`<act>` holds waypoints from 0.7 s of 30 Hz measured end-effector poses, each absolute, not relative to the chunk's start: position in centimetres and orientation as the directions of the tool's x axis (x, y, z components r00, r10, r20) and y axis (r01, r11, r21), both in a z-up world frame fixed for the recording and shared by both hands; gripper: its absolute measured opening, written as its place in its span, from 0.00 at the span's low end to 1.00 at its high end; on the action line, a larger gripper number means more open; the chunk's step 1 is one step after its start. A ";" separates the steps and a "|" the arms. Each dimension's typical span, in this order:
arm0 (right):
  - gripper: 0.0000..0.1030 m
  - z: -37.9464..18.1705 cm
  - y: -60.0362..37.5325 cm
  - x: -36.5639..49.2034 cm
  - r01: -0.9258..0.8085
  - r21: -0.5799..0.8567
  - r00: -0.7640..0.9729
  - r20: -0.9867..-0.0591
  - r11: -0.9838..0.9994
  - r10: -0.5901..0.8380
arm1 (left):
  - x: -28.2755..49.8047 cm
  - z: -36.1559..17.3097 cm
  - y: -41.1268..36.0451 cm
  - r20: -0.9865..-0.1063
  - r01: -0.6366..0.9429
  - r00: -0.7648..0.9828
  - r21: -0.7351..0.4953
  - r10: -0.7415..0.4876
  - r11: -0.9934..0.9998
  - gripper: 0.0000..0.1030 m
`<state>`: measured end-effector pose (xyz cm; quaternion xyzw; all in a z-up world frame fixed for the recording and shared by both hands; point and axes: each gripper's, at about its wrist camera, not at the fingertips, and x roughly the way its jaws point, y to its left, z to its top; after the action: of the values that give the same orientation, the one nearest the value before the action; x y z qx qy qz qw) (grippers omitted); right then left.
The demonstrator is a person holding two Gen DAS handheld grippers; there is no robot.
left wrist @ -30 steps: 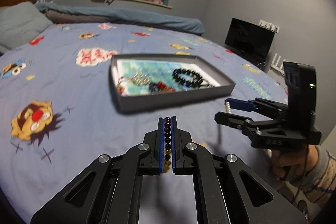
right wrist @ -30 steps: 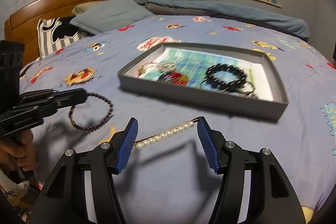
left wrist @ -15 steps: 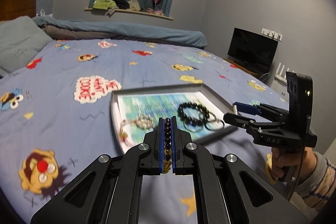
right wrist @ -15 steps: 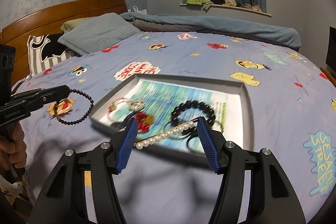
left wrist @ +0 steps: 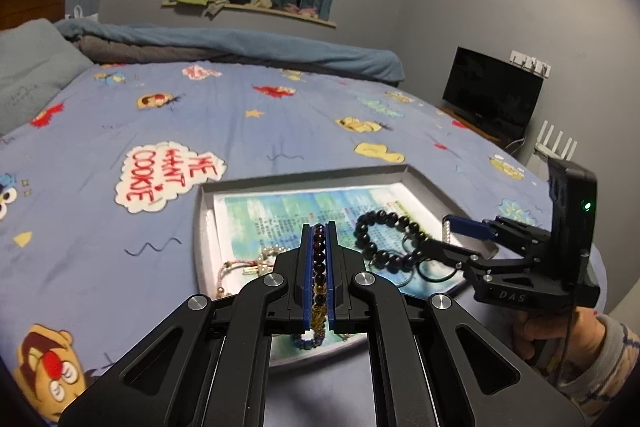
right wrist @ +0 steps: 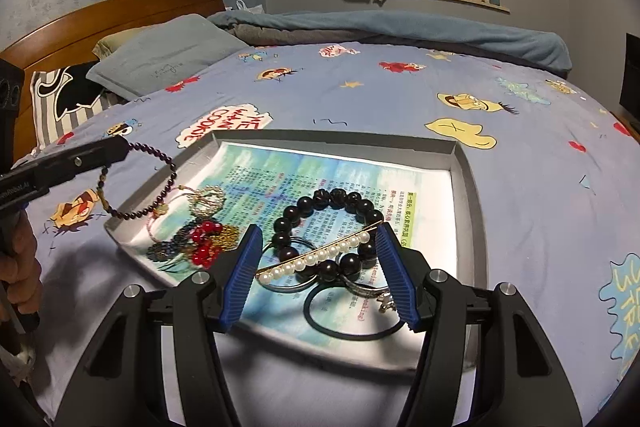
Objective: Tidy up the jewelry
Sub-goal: 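Lower the clip and dark red bracelet into the gray box and open both tools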
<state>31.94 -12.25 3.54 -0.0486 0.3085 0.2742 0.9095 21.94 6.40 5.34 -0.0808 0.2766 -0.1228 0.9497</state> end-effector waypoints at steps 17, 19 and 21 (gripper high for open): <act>0.78 2.2 -12.1 32.6 -0.525 0.068 0.651 -0.610 0.848 0.452 | 22.3 2.1 6.4 -0.556 0.109 0.808 -0.187 -0.196 0.976 0.41; 0.78 2.3 -12.6 32.3 -0.526 0.086 0.656 -0.591 0.846 0.468 | 21.9 2.1 6.4 -0.553 0.111 0.809 -0.189 -0.200 0.976 0.41; 0.78 2.4 -13.1 31.9 -0.525 0.102 0.666 -0.569 0.845 0.483 | 21.1 2.0 6.2 -0.546 0.115 0.813 -0.189 -0.202 0.975 0.41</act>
<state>31.87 -13.13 2.41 -0.0351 0.3012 0.2763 0.9120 21.12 6.24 1.99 -0.0738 0.2943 -0.0834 0.9492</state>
